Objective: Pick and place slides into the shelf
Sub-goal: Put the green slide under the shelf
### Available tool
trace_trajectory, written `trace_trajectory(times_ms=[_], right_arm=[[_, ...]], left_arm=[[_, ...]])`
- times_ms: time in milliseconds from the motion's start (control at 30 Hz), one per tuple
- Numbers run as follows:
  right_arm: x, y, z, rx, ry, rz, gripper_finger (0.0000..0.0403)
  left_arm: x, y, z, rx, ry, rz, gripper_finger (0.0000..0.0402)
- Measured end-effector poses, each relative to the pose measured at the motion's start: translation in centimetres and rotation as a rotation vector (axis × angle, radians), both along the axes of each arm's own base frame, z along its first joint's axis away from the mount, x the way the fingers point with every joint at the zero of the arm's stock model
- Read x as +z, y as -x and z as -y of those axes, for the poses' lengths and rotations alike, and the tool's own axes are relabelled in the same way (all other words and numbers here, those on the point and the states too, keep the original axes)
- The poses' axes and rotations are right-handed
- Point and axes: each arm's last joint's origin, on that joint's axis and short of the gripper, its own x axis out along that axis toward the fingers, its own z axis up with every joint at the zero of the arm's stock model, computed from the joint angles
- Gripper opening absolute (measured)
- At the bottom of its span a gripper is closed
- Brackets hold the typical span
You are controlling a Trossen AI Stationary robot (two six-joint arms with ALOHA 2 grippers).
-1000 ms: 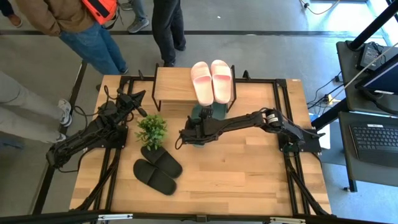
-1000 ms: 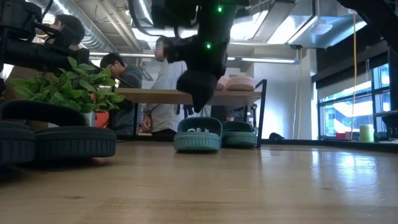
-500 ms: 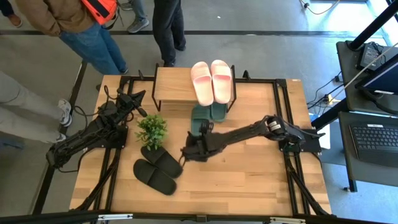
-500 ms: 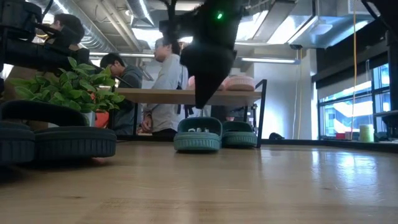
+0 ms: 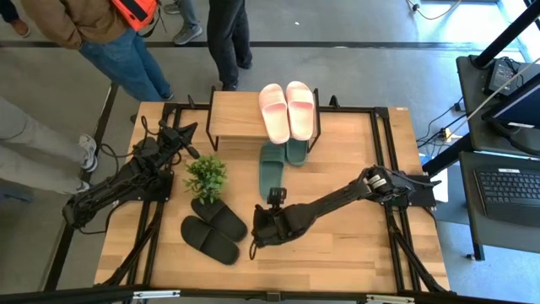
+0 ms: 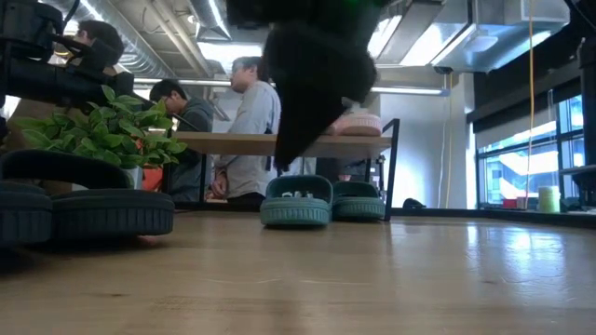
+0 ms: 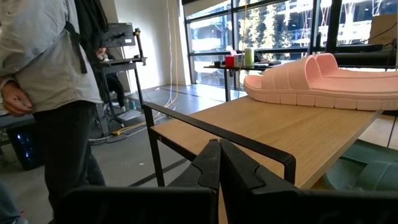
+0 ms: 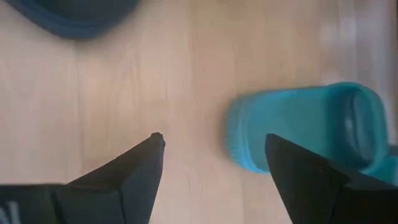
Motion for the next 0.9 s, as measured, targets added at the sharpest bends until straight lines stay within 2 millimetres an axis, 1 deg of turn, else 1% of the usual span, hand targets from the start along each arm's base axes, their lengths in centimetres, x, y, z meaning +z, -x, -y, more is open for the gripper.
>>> trace_trajectory(times_ms=[100,167,333,600,767,900], right_arm=[[-1.3,0.4,0.4,-0.01,0.044,-0.03,0.0278],[-1.7,0.5,0.8,-0.021,0.066,-0.028,0.0278],[-2.7,0.3,2.0,-0.044,0.06,-0.034,0.0273],[-4.6,0.1,4.3,-0.039,0.031,-0.073,0.0237],[-5.2,0.2,5.3,-0.043,0.037,-0.099,0.0213],[-5.2,0.0,5.5,-0.044,0.031,-0.097,0.0199]], left_arm=[[0.0,0.0,0.0,0.0,0.0,0.0,0.0],[0.0,0.0,0.0,0.0,0.0,0.0,0.0],[0.0,0.0,0.0,0.0,0.0,0.0,0.0],[0.0,0.0,0.0,0.0,0.0,0.0,0.0],[0.0,0.0,0.0,0.0,0.0,0.0,0.0],[0.0,0.0,0.0,0.0,0.0,0.0,0.0]])
